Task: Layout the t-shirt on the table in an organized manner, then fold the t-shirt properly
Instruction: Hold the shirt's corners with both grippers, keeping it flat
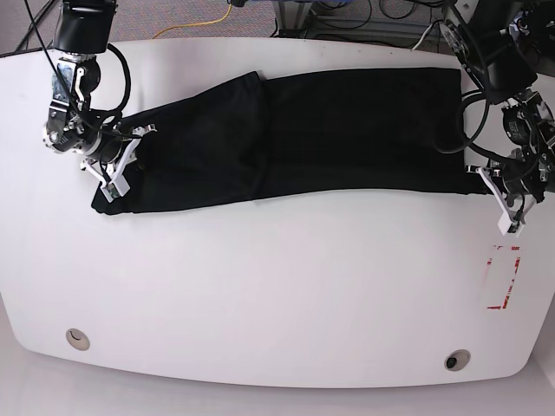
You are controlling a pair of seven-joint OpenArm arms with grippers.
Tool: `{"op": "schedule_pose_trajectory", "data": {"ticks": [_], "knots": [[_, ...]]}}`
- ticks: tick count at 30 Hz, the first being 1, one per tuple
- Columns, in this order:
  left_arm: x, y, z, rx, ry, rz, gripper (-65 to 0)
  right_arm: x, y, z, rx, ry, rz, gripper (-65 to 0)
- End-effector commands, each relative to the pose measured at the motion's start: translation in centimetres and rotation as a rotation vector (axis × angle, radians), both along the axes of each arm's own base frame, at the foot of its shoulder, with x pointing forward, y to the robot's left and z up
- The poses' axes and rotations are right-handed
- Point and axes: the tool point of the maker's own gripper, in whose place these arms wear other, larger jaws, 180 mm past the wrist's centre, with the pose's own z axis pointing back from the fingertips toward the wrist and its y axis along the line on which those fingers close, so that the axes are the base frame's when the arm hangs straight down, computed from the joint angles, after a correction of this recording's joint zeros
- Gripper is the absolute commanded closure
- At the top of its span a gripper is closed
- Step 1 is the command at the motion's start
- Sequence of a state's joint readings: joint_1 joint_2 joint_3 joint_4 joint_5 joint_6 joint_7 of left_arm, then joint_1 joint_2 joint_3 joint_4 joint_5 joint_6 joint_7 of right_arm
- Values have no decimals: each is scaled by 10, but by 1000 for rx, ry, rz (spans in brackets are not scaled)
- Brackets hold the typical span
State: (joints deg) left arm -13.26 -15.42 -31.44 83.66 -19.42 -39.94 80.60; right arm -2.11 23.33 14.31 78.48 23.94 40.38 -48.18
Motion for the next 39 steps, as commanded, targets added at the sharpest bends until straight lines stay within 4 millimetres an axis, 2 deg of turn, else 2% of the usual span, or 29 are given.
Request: {"op": "schedule_pose_trajectory", "data": {"ticks": [1,5,9,15,20,27,35,39], "knots": [[10,9,22,40,-64,-1,-35,-18,-14,-14,-86,97,13,-29],[0,9,17,56,-50,-5,-35,-18,-8,-16,-78,99,13,-29],[0,6,23,62,-73,-18,-35,-18,-7,-16,-75,100,14,-29],[-11,-17,16,-42,-93,-73,-35,-18,-6,-16,-73,100,14,-29],[-20,-32,23,-41,-113,-153,-35,-18,-6,-17,-73,100,15,-29],[-43,-58,24,-87,-123,-246,-36,-19,-6,-17,-74,102,15,-29],[-70,-54,19,-85,-74,-281,-36,-19,-6,-17,-74,102,15,-29],[-83,-42,16,-56,-33,-286,-36,-19,-6,-17,-74,102,15,-29]]}}
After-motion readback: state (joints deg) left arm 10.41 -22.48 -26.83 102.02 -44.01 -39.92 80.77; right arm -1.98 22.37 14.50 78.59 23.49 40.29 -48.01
